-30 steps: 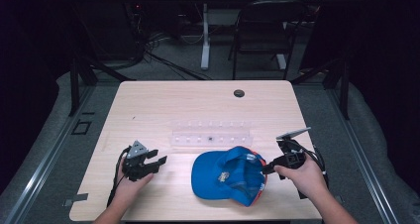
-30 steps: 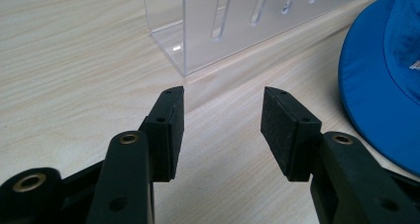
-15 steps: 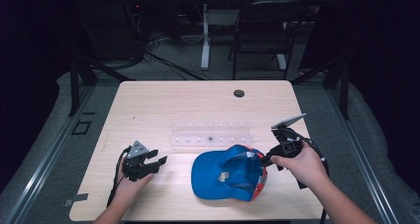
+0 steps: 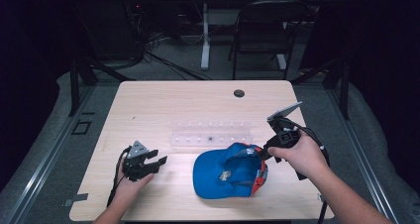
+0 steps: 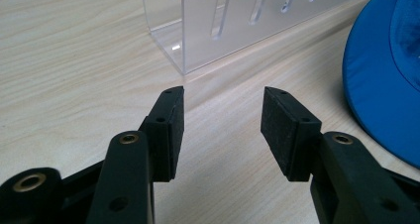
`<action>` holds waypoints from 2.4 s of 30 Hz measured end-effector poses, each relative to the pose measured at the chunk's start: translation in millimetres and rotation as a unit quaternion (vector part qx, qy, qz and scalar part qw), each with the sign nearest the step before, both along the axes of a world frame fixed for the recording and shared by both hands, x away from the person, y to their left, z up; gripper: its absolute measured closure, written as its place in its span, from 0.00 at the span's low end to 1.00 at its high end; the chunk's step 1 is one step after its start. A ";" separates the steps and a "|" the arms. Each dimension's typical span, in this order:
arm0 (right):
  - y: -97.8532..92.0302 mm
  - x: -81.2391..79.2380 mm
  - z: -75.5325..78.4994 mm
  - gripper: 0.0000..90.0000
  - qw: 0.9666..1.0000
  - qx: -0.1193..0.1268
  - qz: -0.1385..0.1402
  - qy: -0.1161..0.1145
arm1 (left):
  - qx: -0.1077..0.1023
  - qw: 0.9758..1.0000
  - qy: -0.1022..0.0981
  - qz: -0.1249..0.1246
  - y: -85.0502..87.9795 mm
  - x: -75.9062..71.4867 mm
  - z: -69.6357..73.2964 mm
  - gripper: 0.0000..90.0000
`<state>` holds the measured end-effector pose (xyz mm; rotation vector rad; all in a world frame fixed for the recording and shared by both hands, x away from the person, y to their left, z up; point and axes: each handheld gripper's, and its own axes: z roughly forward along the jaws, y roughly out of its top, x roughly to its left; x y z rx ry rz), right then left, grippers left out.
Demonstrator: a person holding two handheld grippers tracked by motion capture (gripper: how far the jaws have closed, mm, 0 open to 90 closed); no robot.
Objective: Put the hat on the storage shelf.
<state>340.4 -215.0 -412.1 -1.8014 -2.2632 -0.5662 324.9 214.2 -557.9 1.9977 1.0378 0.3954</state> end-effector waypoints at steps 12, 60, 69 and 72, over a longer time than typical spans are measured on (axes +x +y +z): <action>4.8 5.2 26.1 0.87 1.000 0.001 0.001 0.001 | 0.001 1.000 0.001 -0.001 -0.5 0.0 -0.2 0.58; -4.1 15.7 47.9 0.87 0.972 0.223 -0.023 0.074 | -0.001 1.000 -0.003 -0.001 -1.3 -0.9 0.1 0.58; 0.5 16.1 47.1 0.87 0.960 0.270 -0.021 0.067 | 0.000 1.000 -0.002 -0.001 -1.4 -0.9 -0.1 0.58; 3.4 15.4 50.6 0.87 0.959 0.277 -0.016 0.064 | 0.001 1.000 -0.003 -0.002 -1.4 -0.8 -0.1 0.58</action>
